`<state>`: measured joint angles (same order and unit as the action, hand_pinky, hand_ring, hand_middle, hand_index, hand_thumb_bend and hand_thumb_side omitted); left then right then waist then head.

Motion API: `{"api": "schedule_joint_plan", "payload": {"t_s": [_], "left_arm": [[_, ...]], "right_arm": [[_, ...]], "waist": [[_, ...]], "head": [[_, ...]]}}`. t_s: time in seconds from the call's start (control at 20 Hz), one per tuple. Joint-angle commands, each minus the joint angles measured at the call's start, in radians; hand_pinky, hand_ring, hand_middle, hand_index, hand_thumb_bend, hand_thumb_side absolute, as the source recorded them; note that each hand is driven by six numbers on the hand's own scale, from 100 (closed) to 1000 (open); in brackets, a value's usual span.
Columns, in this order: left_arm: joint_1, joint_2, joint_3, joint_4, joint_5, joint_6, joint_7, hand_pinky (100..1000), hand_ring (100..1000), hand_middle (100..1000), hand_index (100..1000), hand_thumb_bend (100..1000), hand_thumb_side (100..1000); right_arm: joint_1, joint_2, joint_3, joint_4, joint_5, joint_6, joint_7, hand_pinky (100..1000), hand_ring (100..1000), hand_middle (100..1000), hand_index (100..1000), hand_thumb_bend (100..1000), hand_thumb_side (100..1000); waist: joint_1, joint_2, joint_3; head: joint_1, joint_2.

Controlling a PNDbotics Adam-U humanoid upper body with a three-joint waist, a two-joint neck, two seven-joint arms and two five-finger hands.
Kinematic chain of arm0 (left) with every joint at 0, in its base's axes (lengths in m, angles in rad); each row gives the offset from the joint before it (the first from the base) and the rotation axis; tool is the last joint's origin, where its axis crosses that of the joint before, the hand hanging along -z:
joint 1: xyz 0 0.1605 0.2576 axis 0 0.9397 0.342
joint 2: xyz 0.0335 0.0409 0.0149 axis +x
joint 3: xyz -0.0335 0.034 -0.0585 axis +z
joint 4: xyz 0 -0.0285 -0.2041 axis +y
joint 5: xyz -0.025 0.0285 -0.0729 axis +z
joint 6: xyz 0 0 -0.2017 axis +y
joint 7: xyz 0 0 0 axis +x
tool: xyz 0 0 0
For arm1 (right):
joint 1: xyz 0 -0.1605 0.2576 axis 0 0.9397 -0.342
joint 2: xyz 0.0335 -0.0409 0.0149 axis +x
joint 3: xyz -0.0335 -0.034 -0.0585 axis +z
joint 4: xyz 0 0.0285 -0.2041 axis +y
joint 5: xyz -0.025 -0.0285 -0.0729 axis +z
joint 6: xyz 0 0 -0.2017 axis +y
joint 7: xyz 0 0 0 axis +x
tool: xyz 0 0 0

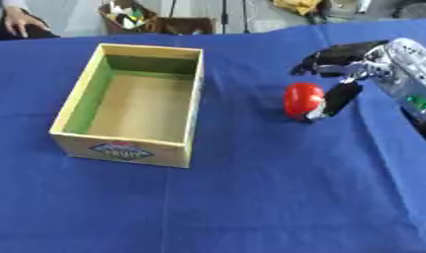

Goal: Pick up objects on the table and place them in the box.

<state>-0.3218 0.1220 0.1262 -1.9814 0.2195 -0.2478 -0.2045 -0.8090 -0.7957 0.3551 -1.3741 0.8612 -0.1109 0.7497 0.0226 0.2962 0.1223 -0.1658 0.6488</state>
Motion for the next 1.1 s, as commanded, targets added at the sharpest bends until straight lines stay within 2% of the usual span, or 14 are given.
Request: {"api": "schedule_joint_plan", "payload": {"t_s": [0.05,0.2,0.55,1.1], "left_arm": [[-0.012,0.008,-0.004,-0.019,0.004,-0.001,-0.004,100,288,370,673,100,742],[-0.011,0.008,-0.004,-0.019,0.005,0.0,-0.005,100,288,370,673,100,742],[-0.011,0.007,-0.005,-0.019,0.005,0.0,-0.006,100,288,370,673,100,742],[-0.011,0.005,-0.006,-0.019,0.004,0.0,-0.008,100,289,371,673,100,743]], "right_arm": [[-0.015,-0.013,-0.006,0.019,0.021,-0.012,-0.012,729,842,879,1000,501,605],[-0.016,-0.01,-0.008,0.039,0.025,-0.029,-0.01,717,836,873,1000,486,586],[-0.022,0.001,-0.015,0.067,-0.01,-0.041,-0.017,652,794,843,999,517,586],[-0.035,0.024,-0.009,0.124,0.012,-0.041,-0.095,586,753,785,926,519,604]], "waist": [[0.0,-0.015,-0.001],[0.001,-0.014,0.0],[0.003,-0.013,0.0],[0.005,-0.009,0.004]], "head": [[-0.003,-0.01],[-0.003,-0.01],[-0.005,-0.013],[-0.007,-0.013]]}}
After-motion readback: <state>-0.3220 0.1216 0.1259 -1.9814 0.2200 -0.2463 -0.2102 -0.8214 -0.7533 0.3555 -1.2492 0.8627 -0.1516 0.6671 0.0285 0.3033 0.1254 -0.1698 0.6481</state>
